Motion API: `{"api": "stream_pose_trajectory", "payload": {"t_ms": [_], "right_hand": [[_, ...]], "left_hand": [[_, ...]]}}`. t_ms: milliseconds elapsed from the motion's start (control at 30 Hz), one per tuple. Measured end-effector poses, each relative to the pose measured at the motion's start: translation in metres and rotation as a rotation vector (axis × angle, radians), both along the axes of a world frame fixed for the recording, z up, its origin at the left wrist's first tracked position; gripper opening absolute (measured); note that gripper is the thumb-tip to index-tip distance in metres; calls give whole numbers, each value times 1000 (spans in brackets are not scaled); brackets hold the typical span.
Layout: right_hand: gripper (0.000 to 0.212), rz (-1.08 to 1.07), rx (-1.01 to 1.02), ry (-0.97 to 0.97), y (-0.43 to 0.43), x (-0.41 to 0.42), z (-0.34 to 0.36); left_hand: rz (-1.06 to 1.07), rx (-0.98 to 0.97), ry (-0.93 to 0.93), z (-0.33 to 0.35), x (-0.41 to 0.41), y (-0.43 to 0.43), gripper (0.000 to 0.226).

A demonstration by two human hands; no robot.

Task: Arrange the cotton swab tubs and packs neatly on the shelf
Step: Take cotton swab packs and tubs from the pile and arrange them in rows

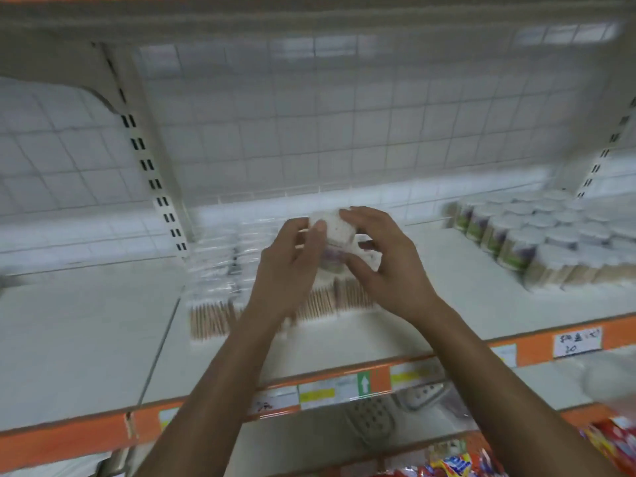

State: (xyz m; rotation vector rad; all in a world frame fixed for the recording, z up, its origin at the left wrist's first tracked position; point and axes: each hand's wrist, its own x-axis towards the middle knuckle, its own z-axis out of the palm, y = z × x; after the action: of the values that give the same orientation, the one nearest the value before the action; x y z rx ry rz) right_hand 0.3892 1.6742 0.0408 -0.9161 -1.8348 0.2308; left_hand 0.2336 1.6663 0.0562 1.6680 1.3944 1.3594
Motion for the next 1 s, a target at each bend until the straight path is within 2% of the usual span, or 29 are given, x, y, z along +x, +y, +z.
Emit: {"api": "stream_pose_trajectory", "payload": {"t_ms": [67,133,300,400,567,700,800,867,1000], "right_hand": [[51,-40,-20,-6,11,39,1],[52,-74,-47,5,23,75,-2],[52,-148,-73,83,56,142,-23],[52,-238,-83,61,76,170,-34],[49,-285,-226,-76,117,209,-16],[44,-297,-310,-289,145,229,5],[48,-248,-370,-384,163,242,5],[49,-223,-382,-513,176,249,3],[40,-190,-347,-671,193,260,2]], "left_hand": [[-6,69,60,5,38,12,19],[-28,102,101,9,73,26,27],[-107,-11,208,8,149,59,45],[-70,-82,222,-2,193,78,58],[145,-96,236,-18,250,106,45],[227,-114,239,-39,275,132,29],[258,-151,247,-51,282,152,31],[251,-190,230,-55,285,162,36],[222,-249,216,-62,293,174,48]]}}
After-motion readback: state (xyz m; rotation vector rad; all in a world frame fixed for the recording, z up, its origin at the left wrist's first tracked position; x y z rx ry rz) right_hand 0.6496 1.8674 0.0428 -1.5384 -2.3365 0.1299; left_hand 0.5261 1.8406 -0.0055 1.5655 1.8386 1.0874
